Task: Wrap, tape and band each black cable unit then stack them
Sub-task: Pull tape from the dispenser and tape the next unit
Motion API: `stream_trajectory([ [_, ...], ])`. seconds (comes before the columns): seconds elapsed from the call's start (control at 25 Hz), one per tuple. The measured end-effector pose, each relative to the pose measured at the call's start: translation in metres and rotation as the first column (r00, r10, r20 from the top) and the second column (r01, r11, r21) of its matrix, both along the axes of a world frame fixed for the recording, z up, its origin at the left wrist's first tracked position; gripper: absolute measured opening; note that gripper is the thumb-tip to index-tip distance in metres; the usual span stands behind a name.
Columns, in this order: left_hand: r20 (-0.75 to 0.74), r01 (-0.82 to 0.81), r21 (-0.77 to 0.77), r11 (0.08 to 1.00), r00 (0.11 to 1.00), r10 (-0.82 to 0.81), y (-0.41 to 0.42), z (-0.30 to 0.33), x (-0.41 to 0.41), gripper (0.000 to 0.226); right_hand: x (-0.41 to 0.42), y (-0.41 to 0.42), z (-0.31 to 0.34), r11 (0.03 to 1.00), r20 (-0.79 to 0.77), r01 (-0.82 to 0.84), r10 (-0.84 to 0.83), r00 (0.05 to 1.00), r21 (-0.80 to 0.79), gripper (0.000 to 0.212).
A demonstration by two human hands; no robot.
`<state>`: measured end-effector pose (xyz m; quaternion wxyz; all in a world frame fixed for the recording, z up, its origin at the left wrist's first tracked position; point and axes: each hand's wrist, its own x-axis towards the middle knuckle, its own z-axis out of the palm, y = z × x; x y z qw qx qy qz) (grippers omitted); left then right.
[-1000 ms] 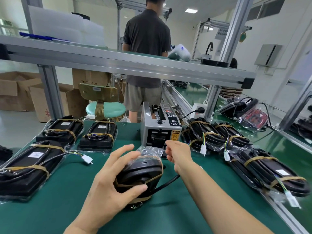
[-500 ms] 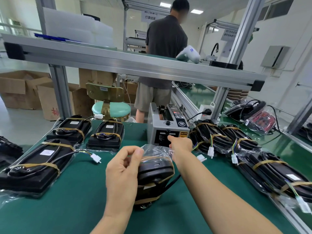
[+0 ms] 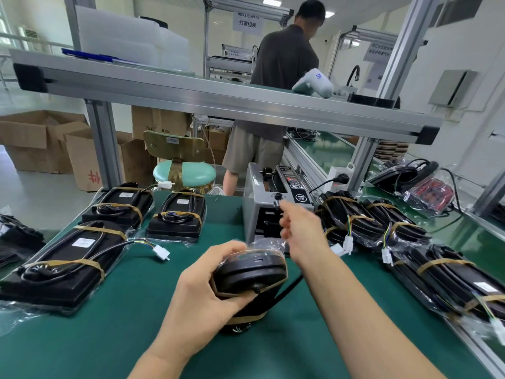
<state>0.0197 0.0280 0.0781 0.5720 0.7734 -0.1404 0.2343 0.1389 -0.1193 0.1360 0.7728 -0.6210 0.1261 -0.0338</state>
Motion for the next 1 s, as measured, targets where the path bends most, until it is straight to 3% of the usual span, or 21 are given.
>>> stream_trajectory([
  [0.08,0.03,-0.119,-0.037,0.992,0.992,0.12,-0.009,-0.004,-0.001,0.077,-0.042,-0.01,0.014,0.984,0.288,-0.151,0.172,0.942,-0.096,0.013],
  [0.16,0.055,-0.223,-0.111,0.969,0.972,0.23,-0.021,-0.009,-0.002,0.08,-0.08,-0.015,0.018,0.951,0.373,-0.265,0.306,0.876,-0.16,0.011],
  [0.24,0.057,-0.322,-0.159,0.933,0.941,0.334,-0.031,-0.013,-0.003,0.078,-0.1,-0.016,0.008,0.94,0.318,-0.295,0.337,0.886,-0.172,0.016],
  [0.4,0.092,-0.448,-0.104,0.888,0.885,0.457,-0.041,-0.013,-0.005,0.076,-0.108,-0.014,-0.01,0.951,0.208,-0.274,0.299,0.931,-0.141,0.02],
  [1.0,0.255,-0.563,0.039,0.825,0.804,0.537,-0.049,-0.018,-0.005,0.06,-0.112,-0.012,-0.01,0.963,0.153,-0.25,0.263,0.953,-0.101,0.012],
])
